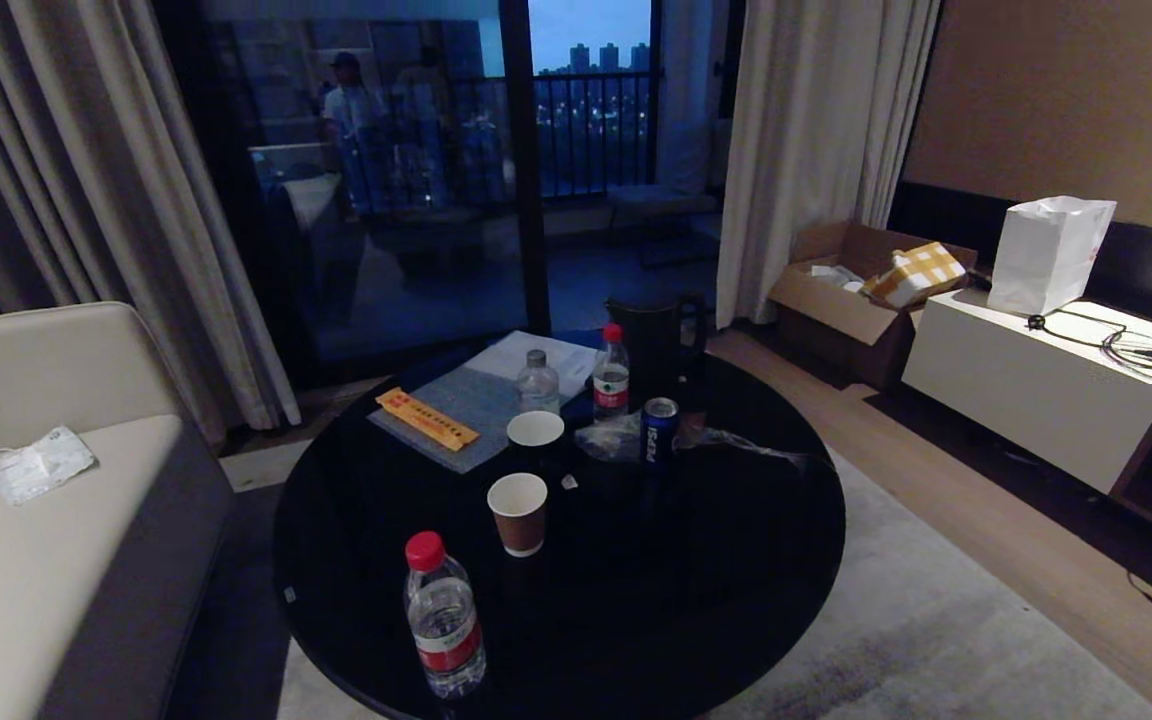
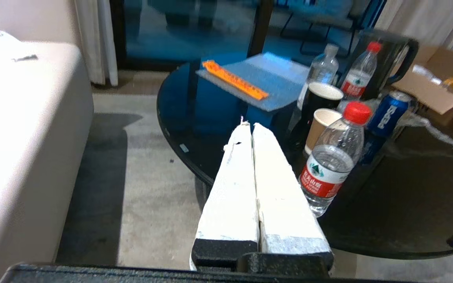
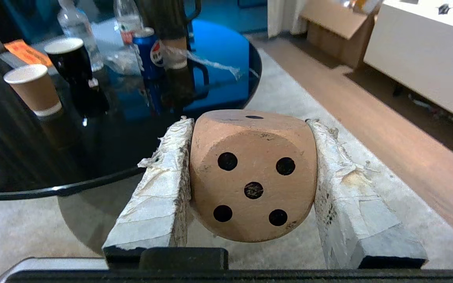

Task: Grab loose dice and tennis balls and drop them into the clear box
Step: Put the toys in the box

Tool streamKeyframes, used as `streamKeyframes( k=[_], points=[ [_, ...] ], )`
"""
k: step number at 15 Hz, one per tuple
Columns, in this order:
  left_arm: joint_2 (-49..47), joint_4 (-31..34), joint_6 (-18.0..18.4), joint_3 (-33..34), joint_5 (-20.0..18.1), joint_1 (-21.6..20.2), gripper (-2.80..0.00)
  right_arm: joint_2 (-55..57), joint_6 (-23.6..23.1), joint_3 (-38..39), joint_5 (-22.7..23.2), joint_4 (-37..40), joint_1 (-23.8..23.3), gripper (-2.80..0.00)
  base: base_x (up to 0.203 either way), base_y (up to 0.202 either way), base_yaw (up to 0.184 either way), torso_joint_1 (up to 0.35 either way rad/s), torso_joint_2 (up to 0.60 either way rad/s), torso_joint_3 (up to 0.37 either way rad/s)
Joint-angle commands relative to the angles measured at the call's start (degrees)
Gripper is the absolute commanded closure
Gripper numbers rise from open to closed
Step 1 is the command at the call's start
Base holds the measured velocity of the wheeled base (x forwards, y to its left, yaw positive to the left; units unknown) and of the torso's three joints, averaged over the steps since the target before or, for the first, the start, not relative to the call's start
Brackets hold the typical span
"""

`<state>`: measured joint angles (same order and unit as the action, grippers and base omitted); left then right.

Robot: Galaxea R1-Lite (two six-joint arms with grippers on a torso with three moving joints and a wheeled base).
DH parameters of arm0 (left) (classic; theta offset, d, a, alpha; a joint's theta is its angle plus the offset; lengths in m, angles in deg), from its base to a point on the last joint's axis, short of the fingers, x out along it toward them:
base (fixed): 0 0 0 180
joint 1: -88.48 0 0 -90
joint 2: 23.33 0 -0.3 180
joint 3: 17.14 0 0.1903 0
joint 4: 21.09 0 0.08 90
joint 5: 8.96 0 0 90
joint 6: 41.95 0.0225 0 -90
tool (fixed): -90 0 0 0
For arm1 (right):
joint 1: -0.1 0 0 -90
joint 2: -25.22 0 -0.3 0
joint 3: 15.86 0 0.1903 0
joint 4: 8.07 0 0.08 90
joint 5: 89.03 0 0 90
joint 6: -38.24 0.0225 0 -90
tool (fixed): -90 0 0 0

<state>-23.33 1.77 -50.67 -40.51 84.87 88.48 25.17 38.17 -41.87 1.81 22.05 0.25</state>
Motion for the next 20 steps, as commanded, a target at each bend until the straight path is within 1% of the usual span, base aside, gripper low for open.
streamKeyframes(
  k=[1,10,20],
  points=[
    [-0.1,0.0,-0.1,0.0,0.0,0.0,0.0,0.1,0.0,0.0,0.0,0.0,0.0,0.0,0.0,0.0,0.0,0.002,0.0,0.196],
    [-0.1,0.0,-0.1,0.0,0.0,0.0,0.0,0.1,-0.1,0.0,0.0,0.0,0.0,0.0,0.0,0.0,0.0,0.001,0.0,0.029],
    [-0.1,0.0,-0.1,0.0,0.0,0.0,0.0,0.1,0.0,0.0,0.0,0.0,0.0,0.0,-0.176,0.0,-0.001,0.001,0.0,0.005]
  ],
)
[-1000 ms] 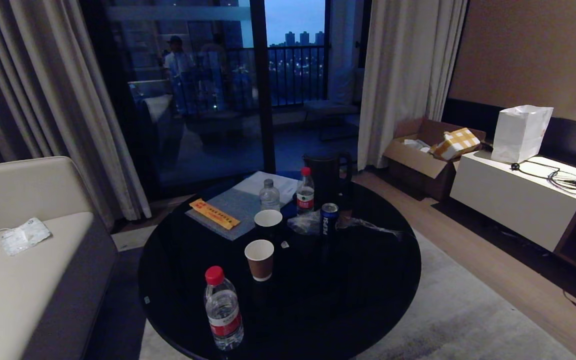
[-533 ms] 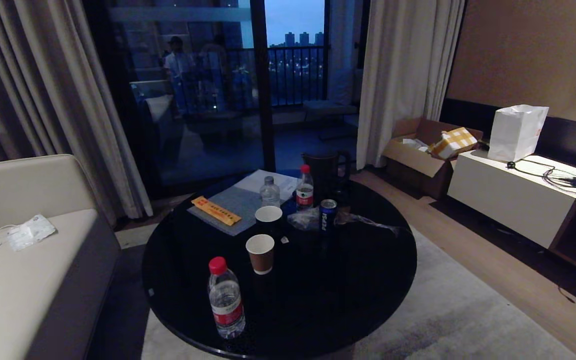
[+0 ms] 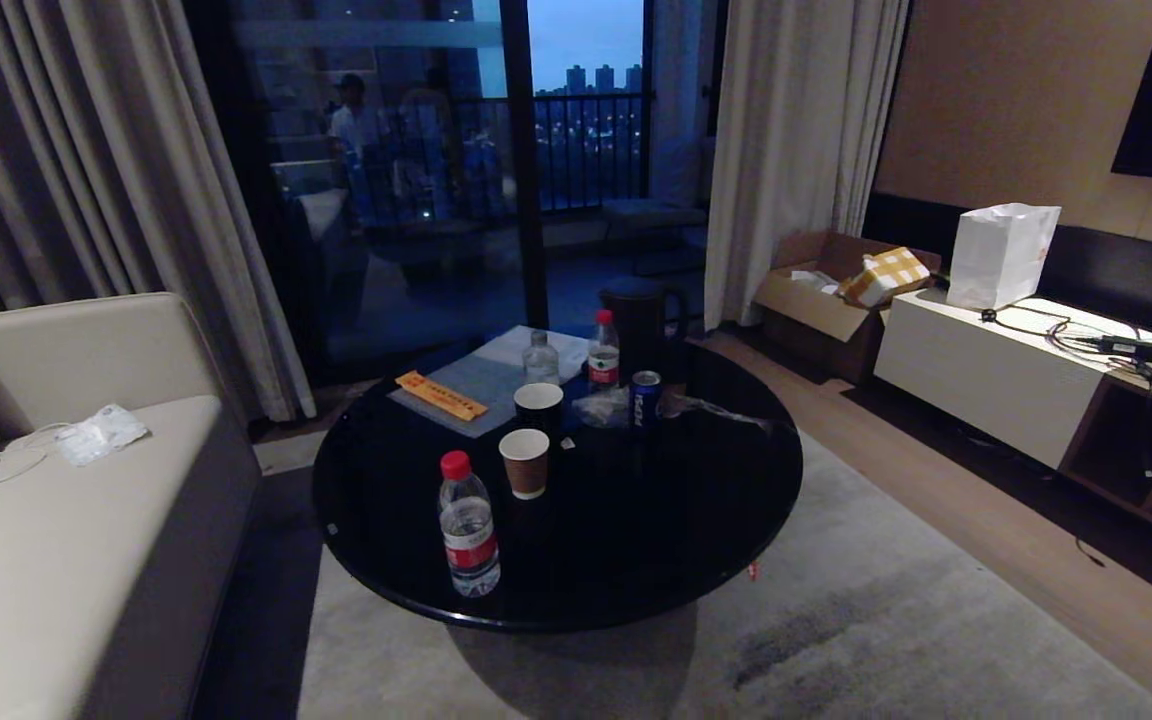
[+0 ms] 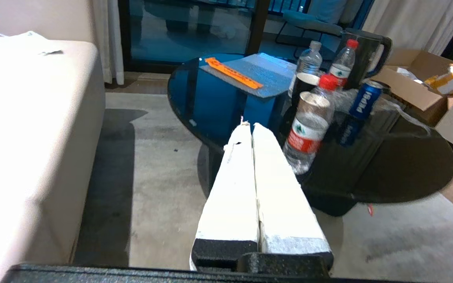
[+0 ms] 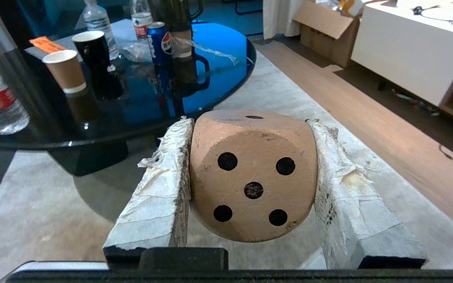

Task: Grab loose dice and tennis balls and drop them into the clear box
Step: Put the toys in the box

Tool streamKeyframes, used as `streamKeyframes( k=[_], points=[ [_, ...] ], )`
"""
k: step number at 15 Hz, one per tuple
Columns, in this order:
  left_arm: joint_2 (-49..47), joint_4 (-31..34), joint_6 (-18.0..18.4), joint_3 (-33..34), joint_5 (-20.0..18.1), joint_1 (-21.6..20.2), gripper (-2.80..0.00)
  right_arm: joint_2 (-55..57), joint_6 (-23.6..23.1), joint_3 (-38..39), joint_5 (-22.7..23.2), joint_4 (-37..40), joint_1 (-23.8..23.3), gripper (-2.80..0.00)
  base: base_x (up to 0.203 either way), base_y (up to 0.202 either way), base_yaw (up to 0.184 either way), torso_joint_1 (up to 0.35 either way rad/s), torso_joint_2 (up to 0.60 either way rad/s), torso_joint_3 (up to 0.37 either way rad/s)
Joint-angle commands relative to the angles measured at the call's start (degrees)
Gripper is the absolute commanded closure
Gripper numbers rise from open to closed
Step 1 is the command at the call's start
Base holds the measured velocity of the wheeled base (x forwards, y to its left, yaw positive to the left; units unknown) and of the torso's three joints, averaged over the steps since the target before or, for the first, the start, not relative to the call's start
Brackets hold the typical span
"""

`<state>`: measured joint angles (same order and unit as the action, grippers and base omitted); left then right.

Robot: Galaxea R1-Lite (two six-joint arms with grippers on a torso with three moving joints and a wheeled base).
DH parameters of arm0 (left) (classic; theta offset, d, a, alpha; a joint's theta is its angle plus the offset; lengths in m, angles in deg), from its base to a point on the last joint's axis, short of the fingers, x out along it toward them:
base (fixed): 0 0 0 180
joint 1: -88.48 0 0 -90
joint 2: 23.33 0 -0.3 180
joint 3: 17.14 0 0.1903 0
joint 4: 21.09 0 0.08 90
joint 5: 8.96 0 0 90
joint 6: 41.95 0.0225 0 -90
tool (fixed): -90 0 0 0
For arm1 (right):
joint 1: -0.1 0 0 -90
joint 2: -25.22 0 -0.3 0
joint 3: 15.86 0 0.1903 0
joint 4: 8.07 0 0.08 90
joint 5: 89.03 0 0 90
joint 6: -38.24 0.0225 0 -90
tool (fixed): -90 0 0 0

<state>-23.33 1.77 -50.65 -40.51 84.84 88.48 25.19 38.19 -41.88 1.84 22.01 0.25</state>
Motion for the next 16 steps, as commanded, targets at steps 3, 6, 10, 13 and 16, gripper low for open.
streamKeyframes(
  k=[3,6,10,13,16],
  points=[
    [-0.1,0.0,-0.1,0.0,0.1,0.0,0.0,0.1,0.0,0.0,0.0,0.0,0.0,0.0,-0.183,0.0,-0.001,0.0,0.01,0.0],
    [-0.1,0.0,-0.1,0.0,0.1,0.0,0.0,0.1,0.0,0.0,0.0,0.1,0.0,0.0,-0.18,0.0,-0.001,0.0,0.0,0.0],
    [-0.1,0.0,0.0,0.0,0.1,0.0,0.0,0.1,0.0,0.0,0.0,0.0,0.0,0.0,-0.077,0.0,0.0,0.0,0.0,0.003],
    [-0.1,0.0,0.0,0.0,0.1,0.0,0.0,0.1,0.0,0.0,0.0,0.0,0.0,0.0,0.0,0.0,0.0,0.0,0.0,0.0],
    [-0.1,0.0,0.1,0.0,0.0,0.0,0.0,0.1,0.0,0.0,0.0,0.0,0.0,0.0,0.001,0.0,-0.026,0.001,0.0,-0.001]
  ],
)
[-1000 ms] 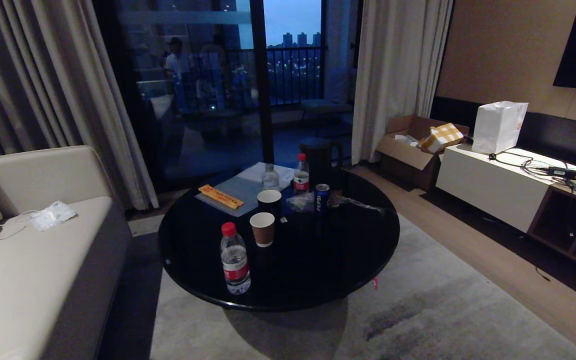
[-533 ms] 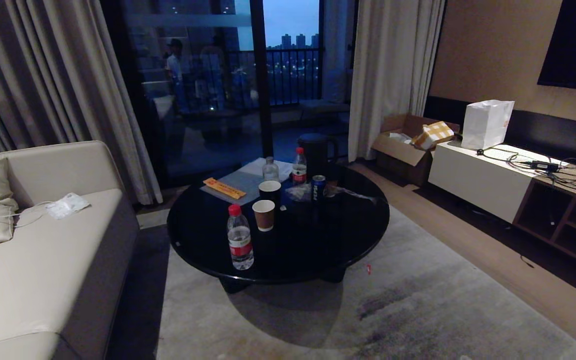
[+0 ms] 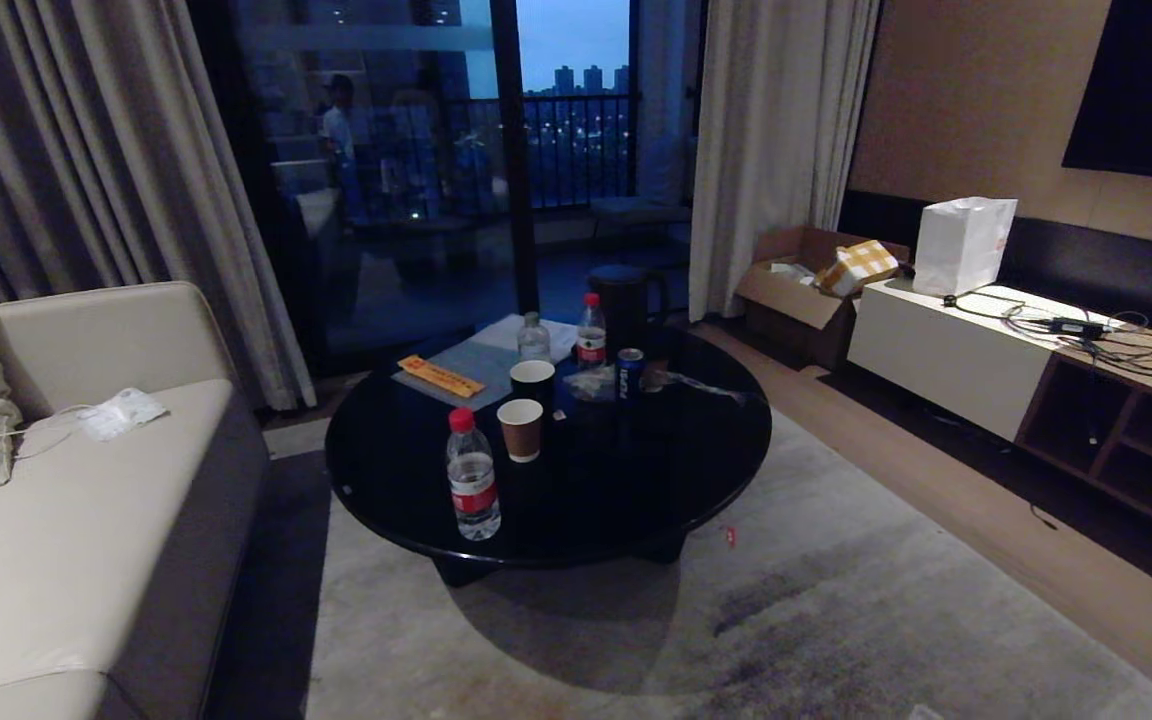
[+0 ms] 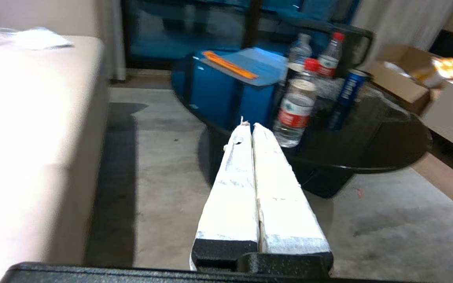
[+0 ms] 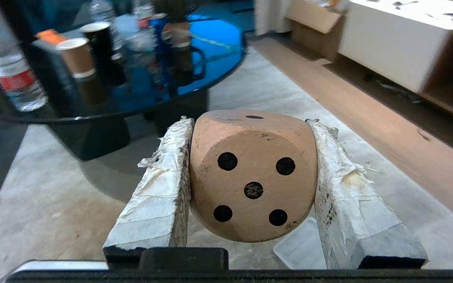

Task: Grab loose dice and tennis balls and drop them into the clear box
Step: Put the toys in the box

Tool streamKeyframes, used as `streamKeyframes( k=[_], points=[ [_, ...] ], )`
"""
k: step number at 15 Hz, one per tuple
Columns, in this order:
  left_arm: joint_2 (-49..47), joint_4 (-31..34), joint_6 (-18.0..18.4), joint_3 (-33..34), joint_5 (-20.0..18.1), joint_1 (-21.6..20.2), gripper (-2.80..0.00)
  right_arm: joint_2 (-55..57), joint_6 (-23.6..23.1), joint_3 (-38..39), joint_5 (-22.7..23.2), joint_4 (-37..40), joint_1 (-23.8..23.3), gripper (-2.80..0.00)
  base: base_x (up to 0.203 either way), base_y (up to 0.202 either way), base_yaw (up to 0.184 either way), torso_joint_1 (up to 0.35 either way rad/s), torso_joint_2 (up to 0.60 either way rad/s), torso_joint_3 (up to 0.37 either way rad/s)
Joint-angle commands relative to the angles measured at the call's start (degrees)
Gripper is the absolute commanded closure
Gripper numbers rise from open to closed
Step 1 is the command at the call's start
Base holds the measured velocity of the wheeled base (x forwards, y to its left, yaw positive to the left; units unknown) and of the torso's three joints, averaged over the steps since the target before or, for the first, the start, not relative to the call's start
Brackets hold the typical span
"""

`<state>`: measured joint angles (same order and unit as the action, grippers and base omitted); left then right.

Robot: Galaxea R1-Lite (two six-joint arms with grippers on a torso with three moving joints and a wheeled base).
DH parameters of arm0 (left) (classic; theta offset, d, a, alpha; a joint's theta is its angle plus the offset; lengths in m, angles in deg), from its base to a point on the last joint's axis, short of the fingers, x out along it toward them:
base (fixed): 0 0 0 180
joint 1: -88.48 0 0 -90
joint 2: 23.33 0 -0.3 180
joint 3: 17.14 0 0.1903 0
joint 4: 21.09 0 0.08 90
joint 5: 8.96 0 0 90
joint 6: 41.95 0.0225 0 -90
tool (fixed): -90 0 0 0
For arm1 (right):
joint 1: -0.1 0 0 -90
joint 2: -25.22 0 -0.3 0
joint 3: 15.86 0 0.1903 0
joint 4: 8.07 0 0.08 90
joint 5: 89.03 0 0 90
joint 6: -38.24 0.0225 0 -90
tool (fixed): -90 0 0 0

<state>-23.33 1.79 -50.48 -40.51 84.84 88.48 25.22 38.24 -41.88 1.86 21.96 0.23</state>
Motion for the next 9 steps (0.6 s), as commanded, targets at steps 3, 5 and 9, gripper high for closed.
streamKeyframes(
  k=[3,5,9],
  points=[
    [-0.1,0.0,-0.2,0.0,0.1,0.0,0.0,0.1,0.0,0.0,0.0,0.0,0.0,0.0,0.003,0.006,-0.15,0.001,0.0,0.0],
    [-0.1,0.0,-0.2,0.0,0.1,0.0,0.0,0.1,0.1,0.0,0.0,0.0,0.0,0.0,0.0,0.01,-0.164,0.003,0.0,0.0],
    [-0.1,0.0,-0.2,0.0,0.1,0.0,0.0,0.1,0.1,0.0,0.0,0.0,0.0,0.0,0.002,0.011,-0.162,0.003,0.0,0.001]
  ],
)
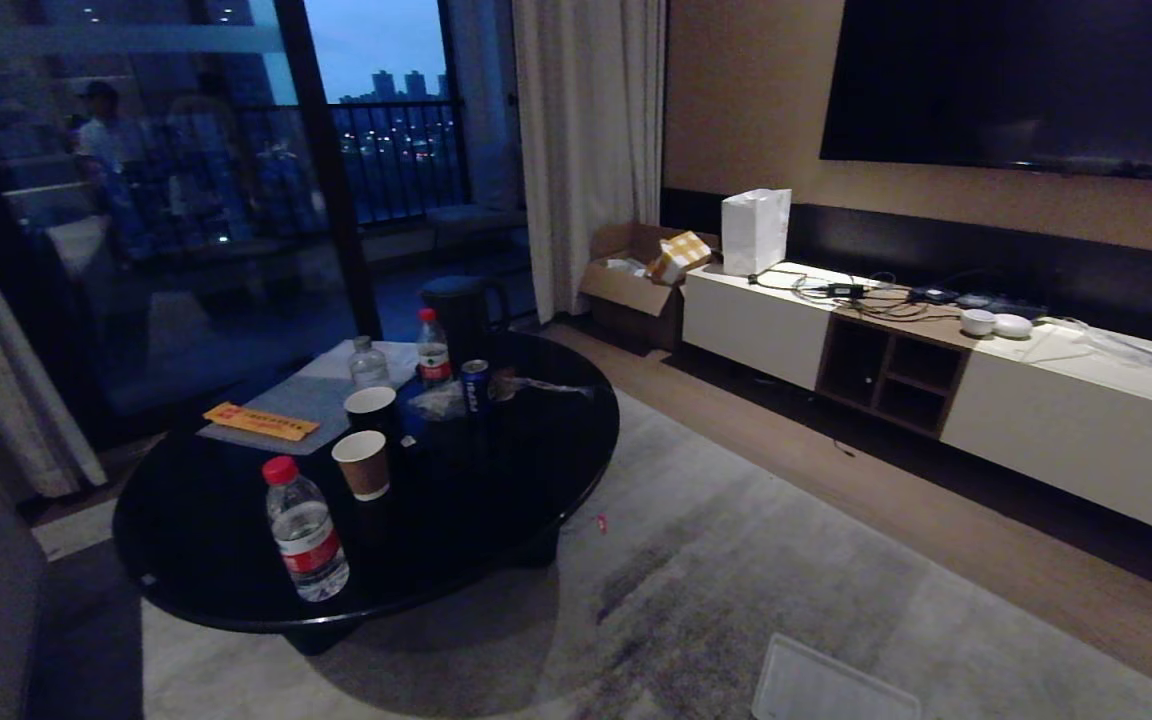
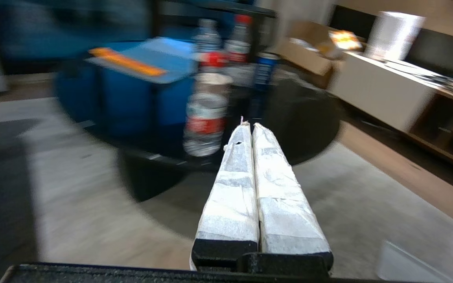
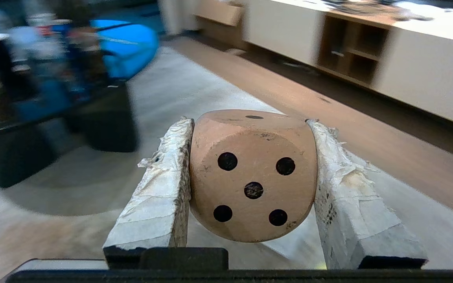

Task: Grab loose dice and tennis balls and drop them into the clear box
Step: Put the toys in the box

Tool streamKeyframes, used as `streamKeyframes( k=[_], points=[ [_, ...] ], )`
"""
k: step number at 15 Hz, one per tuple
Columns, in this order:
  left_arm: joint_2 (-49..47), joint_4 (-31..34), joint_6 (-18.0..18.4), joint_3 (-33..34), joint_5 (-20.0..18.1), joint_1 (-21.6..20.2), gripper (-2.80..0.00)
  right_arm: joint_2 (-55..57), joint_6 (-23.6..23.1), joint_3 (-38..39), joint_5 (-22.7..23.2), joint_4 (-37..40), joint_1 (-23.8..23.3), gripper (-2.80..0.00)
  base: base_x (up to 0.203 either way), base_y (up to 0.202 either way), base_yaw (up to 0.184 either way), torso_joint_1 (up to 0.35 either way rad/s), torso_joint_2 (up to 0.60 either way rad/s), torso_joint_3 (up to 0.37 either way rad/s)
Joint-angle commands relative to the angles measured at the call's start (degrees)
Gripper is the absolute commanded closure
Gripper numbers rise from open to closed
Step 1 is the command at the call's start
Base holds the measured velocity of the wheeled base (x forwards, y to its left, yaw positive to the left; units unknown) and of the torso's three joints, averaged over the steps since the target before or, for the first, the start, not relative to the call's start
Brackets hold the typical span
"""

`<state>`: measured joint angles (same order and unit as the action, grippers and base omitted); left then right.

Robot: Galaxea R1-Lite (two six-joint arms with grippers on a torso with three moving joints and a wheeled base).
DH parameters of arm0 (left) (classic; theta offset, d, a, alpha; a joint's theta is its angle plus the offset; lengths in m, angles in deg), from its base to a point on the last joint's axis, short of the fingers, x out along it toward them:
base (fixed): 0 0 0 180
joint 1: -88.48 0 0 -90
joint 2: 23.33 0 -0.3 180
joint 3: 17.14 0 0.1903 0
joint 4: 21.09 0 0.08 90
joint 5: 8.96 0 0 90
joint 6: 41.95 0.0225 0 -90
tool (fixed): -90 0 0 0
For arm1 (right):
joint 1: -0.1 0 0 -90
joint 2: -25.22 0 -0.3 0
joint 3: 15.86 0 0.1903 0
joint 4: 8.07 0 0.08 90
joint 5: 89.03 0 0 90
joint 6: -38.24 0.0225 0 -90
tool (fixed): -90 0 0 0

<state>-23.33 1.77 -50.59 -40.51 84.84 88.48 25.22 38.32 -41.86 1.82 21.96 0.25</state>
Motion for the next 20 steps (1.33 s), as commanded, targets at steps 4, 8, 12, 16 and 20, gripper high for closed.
streamKeyframes(
  k=[4,8,12,16,20],
  points=[
    [-0.1,0.0,-0.1,0.0,0.1,0.0,0.0,0.1,0.0,0.0,0.0,0.1,0.0,0.0,0.001,0.011,-0.165,-0.001,0.0,0.0],
    [-0.1,0.0,-0.1,0.0,0.1,0.0,0.0,0.1,0.0,0.0,0.0,0.1,0.0,0.0,0.001,0.008,-0.167,0.005,0.01,-0.001],
    [-0.1,0.0,-0.2,0.0,0.1,0.0,0.0,0.1,0.0,0.0,0.0,0.0,0.0,0.0,-0.001,0.011,-0.164,0.001,0.0,0.003],
    [-0.1,0.0,-0.2,0.0,0.1,0.0,0.0,0.1,0.0,0.0,0.0,0.1,0.0,0.0,0.001,0.01,-0.162,-0.016,0.1,0.067],
    [-0.1,0.0,-0.2,0.0,0.1,0.0,0.0,0.1,0.4,0.0,0.0,0.1,0.0,0.0,0.002,0.009,-0.162,-0.062,0.25,0.171]
  ],
)
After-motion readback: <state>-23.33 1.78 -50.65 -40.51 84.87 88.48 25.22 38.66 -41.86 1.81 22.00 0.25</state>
